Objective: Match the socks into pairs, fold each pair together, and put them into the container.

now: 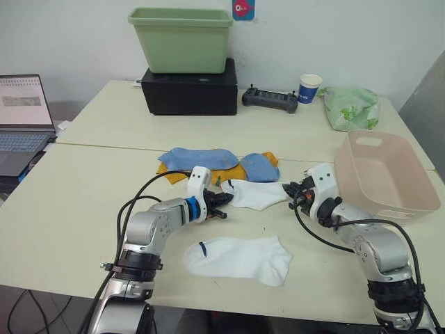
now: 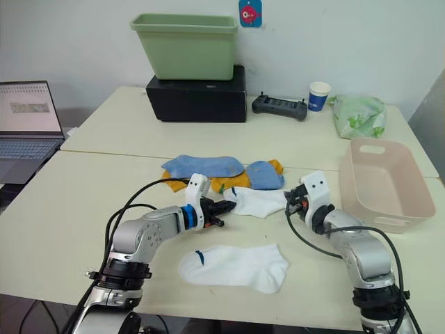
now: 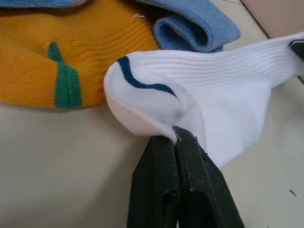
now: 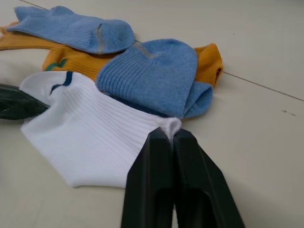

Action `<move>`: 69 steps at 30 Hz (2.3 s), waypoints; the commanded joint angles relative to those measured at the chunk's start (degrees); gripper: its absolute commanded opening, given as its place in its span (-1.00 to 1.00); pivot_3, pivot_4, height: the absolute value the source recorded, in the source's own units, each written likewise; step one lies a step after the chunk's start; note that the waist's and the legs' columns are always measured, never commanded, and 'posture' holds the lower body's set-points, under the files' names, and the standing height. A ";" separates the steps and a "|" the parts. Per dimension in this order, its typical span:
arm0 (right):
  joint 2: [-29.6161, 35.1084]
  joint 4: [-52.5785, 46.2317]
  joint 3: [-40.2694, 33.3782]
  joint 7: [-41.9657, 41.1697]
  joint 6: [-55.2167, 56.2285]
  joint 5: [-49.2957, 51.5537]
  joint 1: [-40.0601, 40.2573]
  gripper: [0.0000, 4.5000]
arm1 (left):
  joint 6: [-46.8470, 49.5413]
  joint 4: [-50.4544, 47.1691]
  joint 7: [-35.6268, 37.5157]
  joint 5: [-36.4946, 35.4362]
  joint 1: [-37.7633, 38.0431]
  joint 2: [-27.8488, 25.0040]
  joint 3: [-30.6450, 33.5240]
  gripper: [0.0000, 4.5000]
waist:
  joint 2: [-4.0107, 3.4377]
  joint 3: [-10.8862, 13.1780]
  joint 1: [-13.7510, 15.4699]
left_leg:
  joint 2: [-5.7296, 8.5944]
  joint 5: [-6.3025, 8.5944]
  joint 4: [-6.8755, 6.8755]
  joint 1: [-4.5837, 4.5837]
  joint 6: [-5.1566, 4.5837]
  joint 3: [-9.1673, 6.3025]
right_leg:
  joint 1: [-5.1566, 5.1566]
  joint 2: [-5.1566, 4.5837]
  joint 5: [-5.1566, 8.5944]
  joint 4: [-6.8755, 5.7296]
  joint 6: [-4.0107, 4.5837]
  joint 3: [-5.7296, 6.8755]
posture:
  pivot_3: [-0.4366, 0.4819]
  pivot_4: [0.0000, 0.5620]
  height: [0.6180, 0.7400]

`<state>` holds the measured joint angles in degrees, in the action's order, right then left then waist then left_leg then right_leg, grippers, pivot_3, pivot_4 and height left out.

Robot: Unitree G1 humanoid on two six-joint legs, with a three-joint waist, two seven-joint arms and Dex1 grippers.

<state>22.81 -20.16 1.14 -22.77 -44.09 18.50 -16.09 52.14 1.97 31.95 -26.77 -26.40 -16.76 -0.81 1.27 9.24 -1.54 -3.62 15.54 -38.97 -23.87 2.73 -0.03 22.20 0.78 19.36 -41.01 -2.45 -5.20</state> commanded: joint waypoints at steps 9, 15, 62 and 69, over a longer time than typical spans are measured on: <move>-0.19 -11.89 -10.71 1.54 -27.72 16.72 -3.86 -0.99 | 11.72 -23.90 0.53 -18.09 14.37 -6.09 15.76 -1.00 | -0.02 0.02 -0.31 | -0.07 0.08 0.04 0.02 -0.15 -0.09 | 0.00 0.02 0.00 -0.04 0.00 0.04 | -0.05 -0.47 0.28; -1.46 -6.66 -6.98 4.69 -29.16 14.22 -6.44 -0.99 | 9.08 -23.96 -3.98 -15.09 18.39 -4.20 12.44 -1.00 | -0.01 0.01 -0.15 | 0.02 0.11 0.03 0.01 -0.18 -0.04 | -0.02 -0.03 0.00 0.03 0.00 0.01 | -0.05 -0.47 0.28; -3.52 -2.89 -0.66 4.81 -14.21 7.08 -0.72 -1.00 | -0.74 -21.50 -11.51 -12.03 18.26 -3.73 13.62 0.43 | -0.01 0.01 -0.34 | -0.01 0.12 0.07 0.02 -0.20 0.02 | 0.06 0.03 0.00 0.03 0.00 -0.11 | -0.05 -0.47 0.28; -2.69 -3.08 0.47 4.37 -13.84 6.89 -0.42 -1.00 | -1.03 -15.06 -9.69 -8.64 13.12 -5.65 8.83 0.99 | -0.01 0.01 -0.25 | 0.02 0.12 0.07 0.01 -0.19 0.03 | 0.05 0.02 0.00 0.07 0.00 -0.10 | -0.05 -0.47 0.28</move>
<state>19.62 -20.65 1.47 -17.74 -58.88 25.44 -16.39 51.26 -13.36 20.98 -36.20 -12.21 -21.91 9.86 1.26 9.26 -1.78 -3.60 15.66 -38.90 -23.87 2.54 0.01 22.25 0.81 19.36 -40.93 -2.45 -5.31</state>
